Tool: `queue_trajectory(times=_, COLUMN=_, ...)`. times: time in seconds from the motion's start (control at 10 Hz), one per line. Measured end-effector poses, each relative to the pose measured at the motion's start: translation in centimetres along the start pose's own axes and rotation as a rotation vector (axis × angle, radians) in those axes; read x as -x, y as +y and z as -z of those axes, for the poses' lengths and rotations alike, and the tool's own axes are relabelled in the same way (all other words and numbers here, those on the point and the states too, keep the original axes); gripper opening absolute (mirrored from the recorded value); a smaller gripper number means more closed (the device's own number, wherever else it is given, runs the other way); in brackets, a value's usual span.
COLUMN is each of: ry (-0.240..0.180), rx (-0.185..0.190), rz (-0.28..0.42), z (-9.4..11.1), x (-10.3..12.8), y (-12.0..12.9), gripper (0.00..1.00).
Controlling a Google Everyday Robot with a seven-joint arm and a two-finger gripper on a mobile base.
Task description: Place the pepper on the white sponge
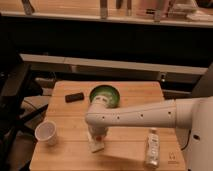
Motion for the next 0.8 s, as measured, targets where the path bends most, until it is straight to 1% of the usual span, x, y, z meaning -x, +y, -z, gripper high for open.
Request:
queue_trajectory(times=0.1, ry=0.000, rx=-0.001, rz=0.003, z=0.01, x=0.01, y=0.00, gripper=0.40)
queue_trajectory(times=0.2, ry=-0.001, rx=-0.003, rz=0.008, z=0.01, x=0.02, y=-0.03, gripper=0.36)
queue_trajectory(times=0.3, ry=-0.001, rx=-0.005, rz=0.014, z=0.02, x=0.03, y=-0.04, gripper=0.35)
queue_trajectory(times=0.5, ry=-0.001, rx=-0.008, rz=0.022, z=0.05, x=0.04, y=0.04, gripper=0.44)
queue_trajectory(times=0.6, ry=-0.001, rx=-0.010, rz=0.026, z=0.04, x=0.04, y=0.05, gripper=0.45)
queue_trajectory(times=0.8, ry=-0.002, rx=-0.014, rz=0.034, z=0.06, x=0.07, y=0.05, gripper=0.50)
